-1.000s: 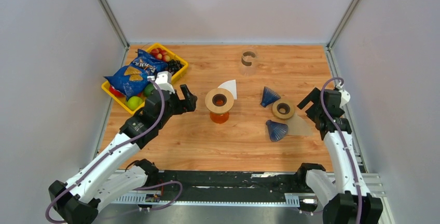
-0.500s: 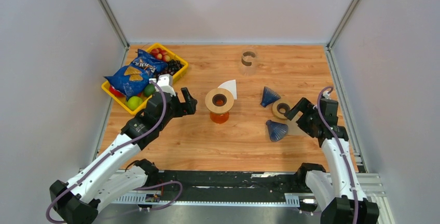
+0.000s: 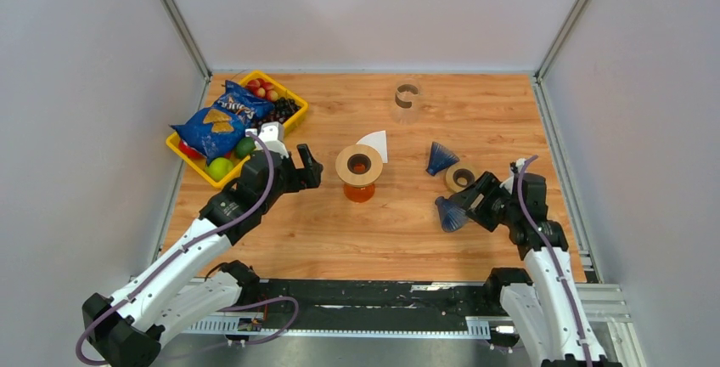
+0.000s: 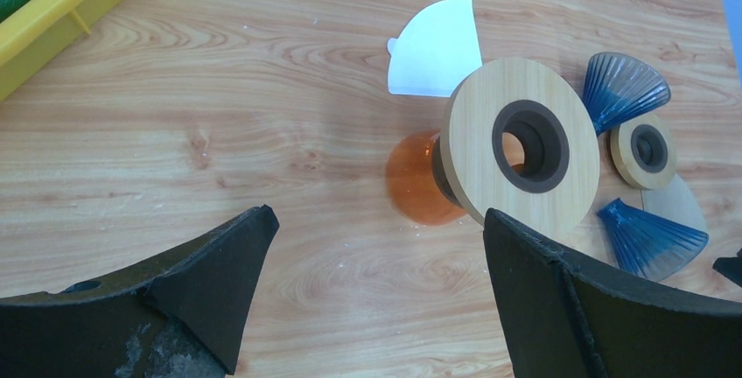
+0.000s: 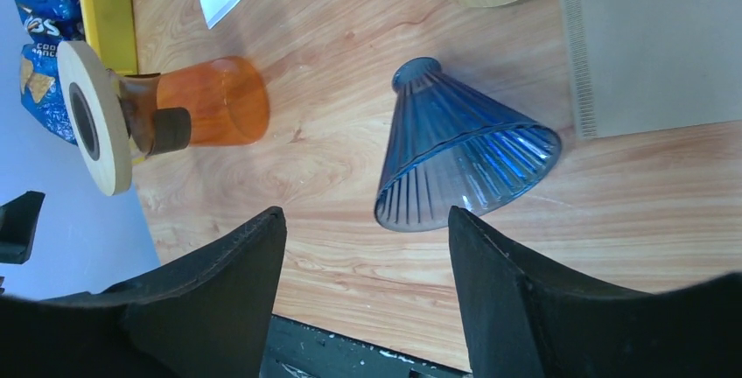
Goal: Place the coffee filter in the dripper
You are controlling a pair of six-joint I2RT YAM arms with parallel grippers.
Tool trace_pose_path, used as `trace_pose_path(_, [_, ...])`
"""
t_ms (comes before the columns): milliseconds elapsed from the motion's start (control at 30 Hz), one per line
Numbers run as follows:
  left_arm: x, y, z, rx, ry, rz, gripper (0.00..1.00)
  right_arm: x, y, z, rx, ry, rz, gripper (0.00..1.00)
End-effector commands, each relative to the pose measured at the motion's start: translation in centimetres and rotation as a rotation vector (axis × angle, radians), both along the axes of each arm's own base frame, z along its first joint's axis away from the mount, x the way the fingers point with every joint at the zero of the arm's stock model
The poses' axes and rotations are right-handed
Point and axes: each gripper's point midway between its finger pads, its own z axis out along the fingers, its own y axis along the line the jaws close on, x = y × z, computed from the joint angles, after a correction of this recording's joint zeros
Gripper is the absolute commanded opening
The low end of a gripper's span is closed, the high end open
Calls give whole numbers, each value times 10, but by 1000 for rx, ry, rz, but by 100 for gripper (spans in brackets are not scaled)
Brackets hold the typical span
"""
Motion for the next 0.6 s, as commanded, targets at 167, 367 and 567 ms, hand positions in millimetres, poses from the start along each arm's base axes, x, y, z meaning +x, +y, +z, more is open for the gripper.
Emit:
trace_pose_path(167, [2, 4, 6, 14, -16, 15, 100, 8, 20, -8, 8, -20, -84, 61])
trace_pose_path(367, [0, 7, 12, 9, -31, 24, 100, 15, 18, -13, -19, -35, -136, 53])
trace_pose_path(567, [1, 6, 17, 8, -38, 14, 100, 22, 15, -22, -20, -38, -180, 44])
